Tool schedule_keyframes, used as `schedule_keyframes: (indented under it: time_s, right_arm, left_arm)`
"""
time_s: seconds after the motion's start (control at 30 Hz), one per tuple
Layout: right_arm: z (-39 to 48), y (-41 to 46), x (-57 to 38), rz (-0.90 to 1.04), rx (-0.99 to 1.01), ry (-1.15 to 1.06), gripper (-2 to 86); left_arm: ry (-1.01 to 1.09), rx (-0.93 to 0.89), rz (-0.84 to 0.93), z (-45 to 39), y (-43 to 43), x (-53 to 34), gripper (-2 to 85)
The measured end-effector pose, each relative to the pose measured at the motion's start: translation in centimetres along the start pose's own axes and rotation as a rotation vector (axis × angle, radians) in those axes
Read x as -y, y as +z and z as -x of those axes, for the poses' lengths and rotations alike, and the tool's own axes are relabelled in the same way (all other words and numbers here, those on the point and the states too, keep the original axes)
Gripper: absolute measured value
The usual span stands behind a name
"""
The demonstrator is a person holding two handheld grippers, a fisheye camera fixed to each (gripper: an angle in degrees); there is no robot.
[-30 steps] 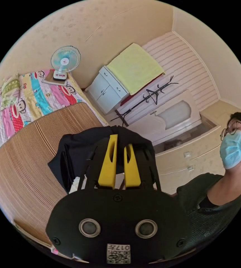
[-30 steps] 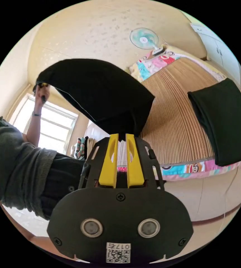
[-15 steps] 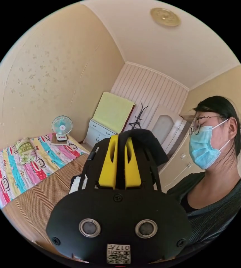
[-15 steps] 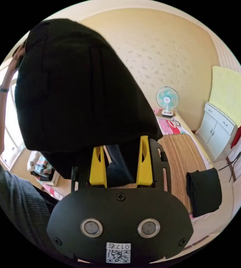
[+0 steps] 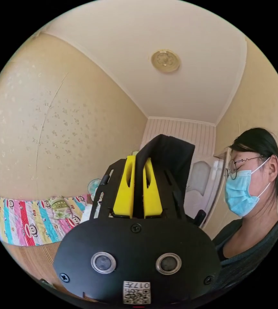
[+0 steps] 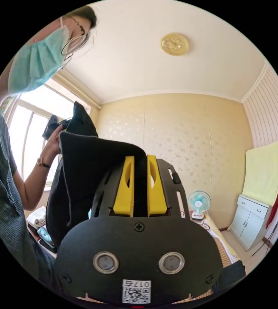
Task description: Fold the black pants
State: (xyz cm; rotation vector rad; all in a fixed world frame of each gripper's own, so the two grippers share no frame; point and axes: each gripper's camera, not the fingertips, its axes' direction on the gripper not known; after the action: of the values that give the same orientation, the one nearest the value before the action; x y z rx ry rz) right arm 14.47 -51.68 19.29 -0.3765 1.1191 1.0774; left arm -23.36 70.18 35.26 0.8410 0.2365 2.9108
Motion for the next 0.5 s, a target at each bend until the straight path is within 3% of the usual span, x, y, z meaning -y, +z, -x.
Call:
schedule_keyframes:
  time_s: [0.3, 0.5]
  right_arm:
    - [-2.8, -4.1, 9.1, -0.267, 0.091, 0.178, 2.9]
    - [-0.9, -6.1, 12.2, -0.423, 0.008, 0.046, 2.3]
  left_arm:
    - [0.117, 0.132, -0.191, -1.7, -10.0, 3.6, 4.5]
    - [0.161, 0.143, -0.337, -3.2, -13.8, 4.5, 4.5]
